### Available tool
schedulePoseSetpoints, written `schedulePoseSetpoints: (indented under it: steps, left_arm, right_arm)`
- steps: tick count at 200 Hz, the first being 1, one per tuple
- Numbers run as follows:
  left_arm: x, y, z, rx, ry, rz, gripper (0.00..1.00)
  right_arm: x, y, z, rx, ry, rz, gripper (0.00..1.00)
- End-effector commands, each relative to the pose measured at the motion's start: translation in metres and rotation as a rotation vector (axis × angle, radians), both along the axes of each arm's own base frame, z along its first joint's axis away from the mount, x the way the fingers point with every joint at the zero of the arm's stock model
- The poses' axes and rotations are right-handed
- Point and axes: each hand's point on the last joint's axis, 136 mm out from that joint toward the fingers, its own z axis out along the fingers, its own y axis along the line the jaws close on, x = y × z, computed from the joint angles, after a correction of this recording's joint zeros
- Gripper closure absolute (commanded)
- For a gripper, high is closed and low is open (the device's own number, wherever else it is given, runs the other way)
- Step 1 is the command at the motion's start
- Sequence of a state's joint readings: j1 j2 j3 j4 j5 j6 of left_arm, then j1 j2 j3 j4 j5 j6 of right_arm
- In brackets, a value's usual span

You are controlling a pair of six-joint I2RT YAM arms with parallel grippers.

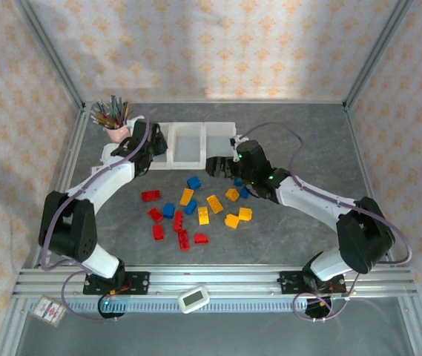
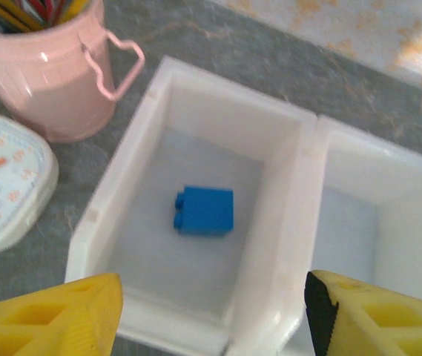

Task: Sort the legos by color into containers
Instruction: Pick up the lego from the center of the table.

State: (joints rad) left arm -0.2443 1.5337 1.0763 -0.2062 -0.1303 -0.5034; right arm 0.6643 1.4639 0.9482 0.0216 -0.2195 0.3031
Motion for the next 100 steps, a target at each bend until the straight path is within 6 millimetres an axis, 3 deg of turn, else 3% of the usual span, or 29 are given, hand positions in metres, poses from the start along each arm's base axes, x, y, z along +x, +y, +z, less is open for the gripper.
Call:
schedulePoseSetpoints:
  steps: [1, 39, 61, 100]
  left_arm:
    - [-0.028, -0.026, -0.015, -0.038, 0.065, -0.099, 0.31]
    - [-0.058, -0.065, -0.014, -0.045, 0.057, -0.207, 0.3]
    - [-0.071, -0.085, -0.024, -0.042, 0.084, -0.282, 0.3]
    - [-0.082, -0.121, -0.047, -0.009, 0.145, -0.417, 0.3]
  right_arm:
    - [-0.009, -0.015, -0.013, -0.018, 0.057, -0.039, 0.0]
    - [-0.027, -0.017, -0.028, 0.041, 0.109, -0.016, 0.0]
    - [-0.037, -0.023, -0.045, 0.046, 0.176, -0.009, 0.0]
    - [-0.048, -0.031, -0.056, 0.117, 0.243, 0.007, 0.0]
